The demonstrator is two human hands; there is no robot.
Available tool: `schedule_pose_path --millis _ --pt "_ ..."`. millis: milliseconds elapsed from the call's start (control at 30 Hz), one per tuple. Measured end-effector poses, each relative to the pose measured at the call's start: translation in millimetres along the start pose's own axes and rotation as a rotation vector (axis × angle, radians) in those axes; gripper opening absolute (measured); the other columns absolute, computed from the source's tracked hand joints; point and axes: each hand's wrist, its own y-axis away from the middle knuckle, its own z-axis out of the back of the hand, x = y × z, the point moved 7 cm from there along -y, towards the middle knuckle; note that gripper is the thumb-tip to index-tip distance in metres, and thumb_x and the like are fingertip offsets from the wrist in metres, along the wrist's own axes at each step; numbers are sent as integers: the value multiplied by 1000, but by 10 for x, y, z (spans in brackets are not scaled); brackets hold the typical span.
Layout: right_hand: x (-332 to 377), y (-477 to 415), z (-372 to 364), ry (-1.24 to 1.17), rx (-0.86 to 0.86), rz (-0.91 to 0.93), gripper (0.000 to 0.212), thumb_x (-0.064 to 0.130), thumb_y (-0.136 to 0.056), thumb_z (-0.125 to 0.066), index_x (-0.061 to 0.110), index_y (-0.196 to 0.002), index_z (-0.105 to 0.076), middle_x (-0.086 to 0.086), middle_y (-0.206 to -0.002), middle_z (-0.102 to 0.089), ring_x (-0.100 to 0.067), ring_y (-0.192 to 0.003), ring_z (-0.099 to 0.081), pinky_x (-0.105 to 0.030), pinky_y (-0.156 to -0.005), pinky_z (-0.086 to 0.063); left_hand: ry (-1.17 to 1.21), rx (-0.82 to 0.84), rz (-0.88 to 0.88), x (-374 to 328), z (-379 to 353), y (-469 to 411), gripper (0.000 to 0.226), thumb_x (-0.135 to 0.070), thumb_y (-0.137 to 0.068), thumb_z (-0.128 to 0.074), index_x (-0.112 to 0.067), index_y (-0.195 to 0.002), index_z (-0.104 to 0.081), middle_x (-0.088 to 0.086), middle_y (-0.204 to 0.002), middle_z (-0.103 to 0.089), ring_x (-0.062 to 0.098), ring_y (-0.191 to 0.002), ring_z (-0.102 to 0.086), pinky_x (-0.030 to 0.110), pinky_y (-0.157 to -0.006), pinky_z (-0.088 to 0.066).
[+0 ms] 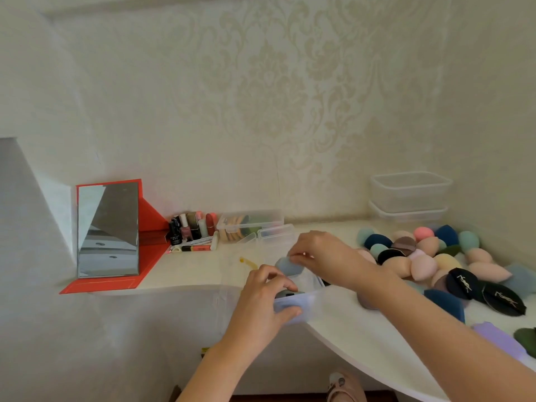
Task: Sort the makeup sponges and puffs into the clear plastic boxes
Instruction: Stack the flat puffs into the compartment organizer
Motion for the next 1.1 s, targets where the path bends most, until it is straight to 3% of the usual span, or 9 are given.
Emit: schedule_pose_path --millis 133,333,467,567,700,800,900,1000,1100 --pt "11 -93 -195 77 186 -80 20 21 -87 -57 14 -85 -76 1 -70 -63 -19 -79 -46 -37 -74 -46 42 57 34 2 33 -32 32 -38 -74 -75 -25 -101 -62 -17 -106 -41 1 -105 -40 3 -86 -28" --pt "-80 -106 -219 -97 331 -213 22 29 -87 -58 13 -92 -74 -5 -96 -72 -22 -90 -64 -29 -71 -48 -64 83 154 -36 60 -93 66 -55 -74 -69 -28 -127 -41 -14 -120 -41 8 -114 -39 27 -99 -34" --pt "-137 -6 -15 -174 197 -245 20 24 -91 -56 16 -95 -73 -1 -95 -71 -12 -84 -60 -17 -67 -43 -176 172 199 -38 -16 -162 66 -61 -77 -62 -27 -130 -43 -10 -126 -46 13 -119 -38 28 -97 -32" --pt "-351 215 245 -215 63 -345 18 24 -91 -56 17 -93 -73 2 -89 -69 -13 -82 -59 -18 -63 -42 -337 230 170 -51 -93 -196 64 -68 -78 -53 -29 -128 -47 -9 -124 -47 15 -117 -37 29 -94 -30" --pt "-753 600 455 75 175 -577 16 23 -89 -53 14 -85 -66 4 -76 -57 -15 -77 -55 -18 -57 -35 -347 218 161 -51 -138 -207 59 -69 -78 -52 -30 -123 -50 -8 -120 -43 15 -114 -38 29 -93 -30" --pt "-912 880 460 220 387 -685 23 33 -83 -66 12 -91 -67 -4 -94 -65 -19 -84 -56 -21 -61 -37 -388 216 148 -77 -152 -205 57 -68 -78 -51 -32 -122 -47 -9 -121 -47 15 -115 -39 31 -95 -29" --pt "-1053 1009 411 319 422 -715 41 50 -77 -69 12 -91 -62 -5 -110 -60 -20 -87 -54 -25 -66 -39 -427 240 134 -117 -163 -186 60 -67 -79 -52 -33 -128 -41 -8 -123 -49 17 -119 -38 36 -100 -24" --pt "-1162 1099 334 365 393 -816 64 60 -76 -64 6 -109 -55 -2 -94 -53 -22 -85 -54 -29 -73 -43 -439 258 138 -137 -156 -167 65 -66 -80 -51 -34 -134 -35 -7 -122 -49 17 -122 -36 41 -104 -18" --pt "-1174 1128 267 394 405 -816 45 55 -81 -61 12 -90 -56 0 -83 -54 -19 -77 -54 -26 -72 -45 -436 259 165 -128 -140 -150 71 -68 -79 -52 -28 -135 -35 -6 -123 -50 17 -123 -36 42 -106 -17"
